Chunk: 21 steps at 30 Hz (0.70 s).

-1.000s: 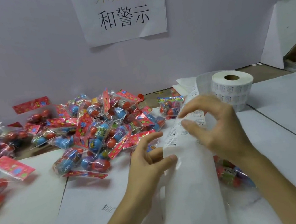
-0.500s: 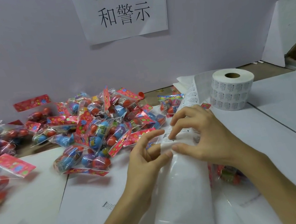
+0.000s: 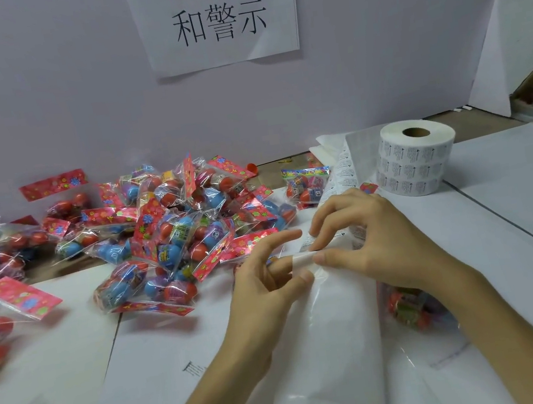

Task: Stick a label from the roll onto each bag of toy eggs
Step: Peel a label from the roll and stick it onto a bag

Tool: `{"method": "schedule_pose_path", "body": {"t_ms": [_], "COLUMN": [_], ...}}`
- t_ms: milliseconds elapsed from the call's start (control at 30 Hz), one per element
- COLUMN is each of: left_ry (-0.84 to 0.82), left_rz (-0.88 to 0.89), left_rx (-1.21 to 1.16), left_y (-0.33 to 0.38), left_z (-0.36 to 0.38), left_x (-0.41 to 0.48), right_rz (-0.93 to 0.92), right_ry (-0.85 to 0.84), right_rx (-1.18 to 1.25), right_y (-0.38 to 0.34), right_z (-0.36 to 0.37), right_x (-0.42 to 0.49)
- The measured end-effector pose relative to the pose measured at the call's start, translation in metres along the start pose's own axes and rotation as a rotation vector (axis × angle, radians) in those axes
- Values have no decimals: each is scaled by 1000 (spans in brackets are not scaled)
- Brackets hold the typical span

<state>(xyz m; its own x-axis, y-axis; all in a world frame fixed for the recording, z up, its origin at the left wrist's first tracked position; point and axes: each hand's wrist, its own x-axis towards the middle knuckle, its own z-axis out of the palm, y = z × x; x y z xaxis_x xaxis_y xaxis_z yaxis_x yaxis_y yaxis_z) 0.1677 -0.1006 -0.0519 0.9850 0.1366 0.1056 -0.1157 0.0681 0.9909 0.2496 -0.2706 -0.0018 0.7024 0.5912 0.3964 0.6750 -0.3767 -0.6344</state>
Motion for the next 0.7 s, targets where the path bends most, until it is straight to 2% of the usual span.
{"method": "schedule_pose_path", "body": {"t_ms": [100,167,300,367,433,533,600,700], "left_ry": [-11,-24,-202,-328,-329,-225,-227,-263], "left_rz": [-29,-63,-215,-171,-66,-99,-162,-184], "left_rx": [-4,4,161,262,335,149,-89,-293], "left_y": [0,-1,-5,-5,0,8,16,24], "left_z": [2,6,15,18,19,8,2,-4], "left_x": [-1,-3,-13,-16,-17,-11,-7,-4], "right_rz": [41,86,122,103,62,5,-59,-115], "right_ry": [-18,42,393,570,642,608,550,452], "right_rx": [35,91,84,121,116,58,11,-47], "right_y": [2,5,13,16,16,14,11,8], "right_z": [-2,-4,-9,-13,-15,-9,-1,14], "right_x": [1,1,5,4,3,3,4,3]}}
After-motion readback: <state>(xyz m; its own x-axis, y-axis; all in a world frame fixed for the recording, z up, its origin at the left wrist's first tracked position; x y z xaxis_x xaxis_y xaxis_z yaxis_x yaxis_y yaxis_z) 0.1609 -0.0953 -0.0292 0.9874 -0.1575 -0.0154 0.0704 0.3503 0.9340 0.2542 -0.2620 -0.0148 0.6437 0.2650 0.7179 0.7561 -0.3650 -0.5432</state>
